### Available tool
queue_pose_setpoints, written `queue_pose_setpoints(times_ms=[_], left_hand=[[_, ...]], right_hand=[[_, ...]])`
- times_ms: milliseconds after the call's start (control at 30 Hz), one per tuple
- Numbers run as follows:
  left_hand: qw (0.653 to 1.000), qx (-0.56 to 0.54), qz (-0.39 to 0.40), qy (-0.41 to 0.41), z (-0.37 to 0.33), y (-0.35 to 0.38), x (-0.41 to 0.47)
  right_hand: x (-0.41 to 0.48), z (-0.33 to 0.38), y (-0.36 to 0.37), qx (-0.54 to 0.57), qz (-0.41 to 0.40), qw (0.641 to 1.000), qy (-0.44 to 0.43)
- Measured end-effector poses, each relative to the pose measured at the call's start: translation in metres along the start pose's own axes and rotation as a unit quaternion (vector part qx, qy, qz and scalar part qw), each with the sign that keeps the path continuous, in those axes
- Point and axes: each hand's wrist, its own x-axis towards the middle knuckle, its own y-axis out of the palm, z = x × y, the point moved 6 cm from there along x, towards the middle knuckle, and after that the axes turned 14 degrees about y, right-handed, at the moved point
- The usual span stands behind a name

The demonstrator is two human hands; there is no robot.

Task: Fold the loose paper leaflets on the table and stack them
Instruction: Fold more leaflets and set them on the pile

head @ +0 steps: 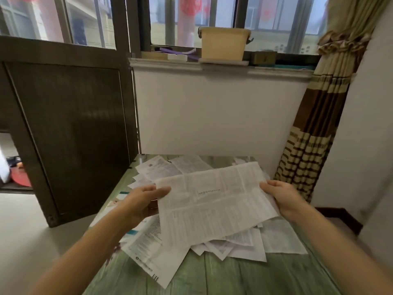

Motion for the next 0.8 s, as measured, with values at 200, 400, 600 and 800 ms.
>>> queue_pose_setpoints(times_ms=[200,400,600,800], left_hand=[[0.992,0.045,-0.112,0.039,0.013,-0.002,-0.001],[0.989,0.075,-0.116,0.046,0.014,-0.002,0.0],[0.987,0.107,-0.108,0.053,0.022,-0.001,0.004],[0.99,0.079,-0.119,0.003,0.038,-0.003,0.006]], right_hand=[[0.015,-0.051,0.003,-0.004,0.018,0.999,0.05],[0.02,-0.052,-0.003,-0.055,-0.004,0.998,0.028],[0.017,-0.051,-0.008,-0.087,-0.027,0.996,0.003],[0.013,-0.054,-0.005,-0.119,-0.032,0.992,-0.027]])
